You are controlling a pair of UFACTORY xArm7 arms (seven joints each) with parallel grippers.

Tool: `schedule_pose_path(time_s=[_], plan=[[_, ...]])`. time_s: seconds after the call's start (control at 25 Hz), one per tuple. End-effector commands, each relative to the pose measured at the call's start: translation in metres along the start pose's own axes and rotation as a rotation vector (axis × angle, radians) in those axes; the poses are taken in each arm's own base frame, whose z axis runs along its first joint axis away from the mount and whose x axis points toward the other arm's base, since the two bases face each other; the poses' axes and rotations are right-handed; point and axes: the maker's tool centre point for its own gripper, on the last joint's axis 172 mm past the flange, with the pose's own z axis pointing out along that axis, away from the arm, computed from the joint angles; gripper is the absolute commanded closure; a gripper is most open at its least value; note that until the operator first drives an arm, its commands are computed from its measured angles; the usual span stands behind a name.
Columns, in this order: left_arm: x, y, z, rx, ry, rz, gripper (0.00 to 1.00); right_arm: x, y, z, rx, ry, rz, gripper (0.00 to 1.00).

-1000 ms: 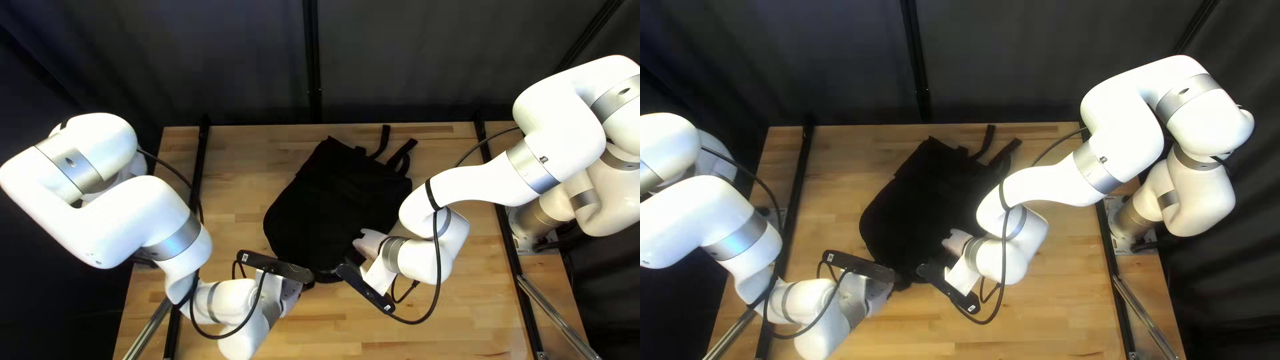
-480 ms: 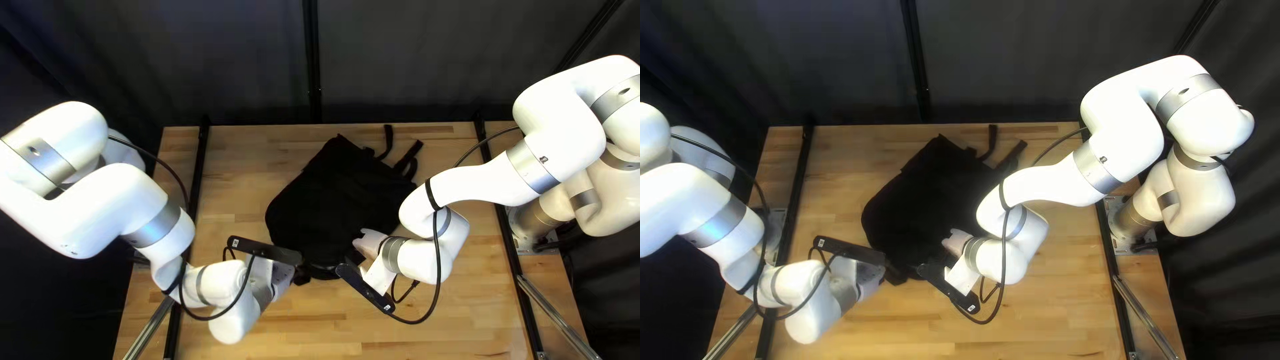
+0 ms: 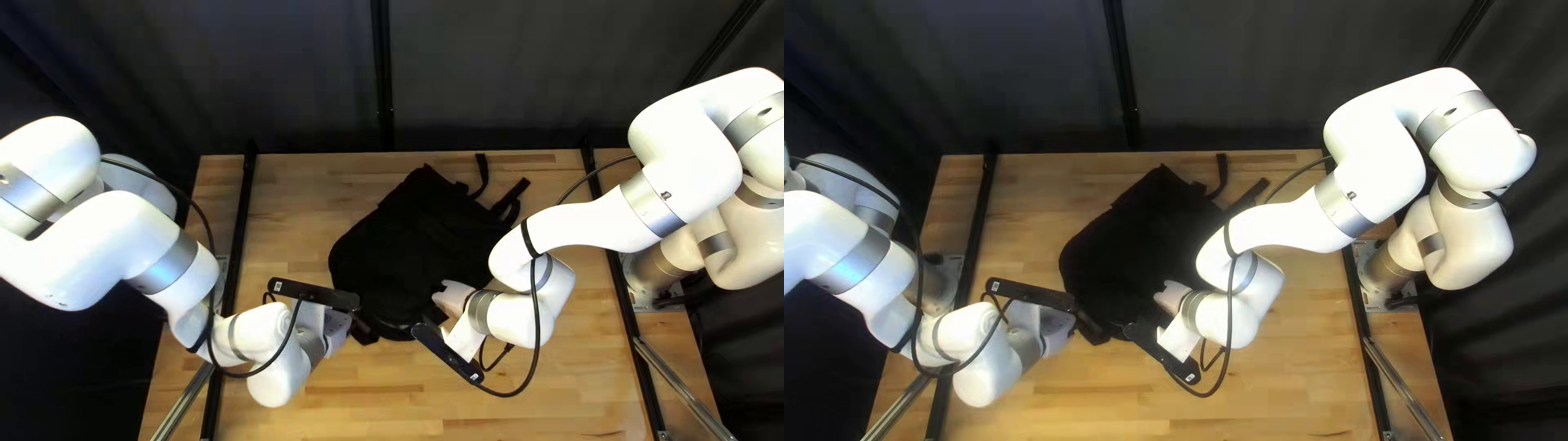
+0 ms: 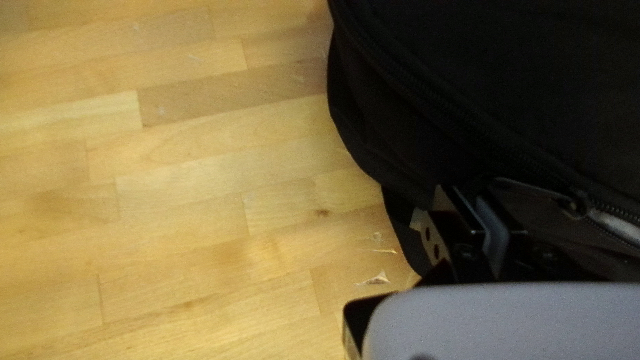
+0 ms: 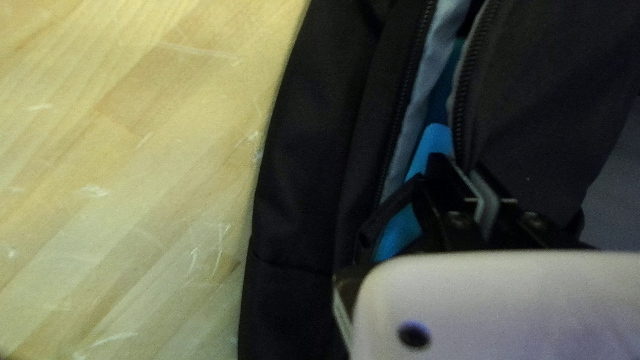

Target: Remove a lunch box from a kids backpack

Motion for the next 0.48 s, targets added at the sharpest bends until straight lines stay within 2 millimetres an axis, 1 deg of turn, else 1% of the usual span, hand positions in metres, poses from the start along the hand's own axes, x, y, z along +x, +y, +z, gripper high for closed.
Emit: schedule_pose_path(time_s=[0.04, 0.28, 0.48], plan=[[0.005, -0.007, 0.006, 0.003, -0.009, 0.002, 1.00, 0.000, 0.000, 0.000, 0.000, 0.000, 0.000, 1.00], [0.009, -0.023, 0.012, 0.014, -0.028, 0.001, 1.00, 0.000, 0.000, 0.000, 0.000, 0.000, 0.000, 1.00], [0.011, -0.032, 0.016, 0.024, -0.037, -0.003, 1.00, 0.000, 0.000, 0.000, 0.000, 0.000, 0.000, 1.00]])
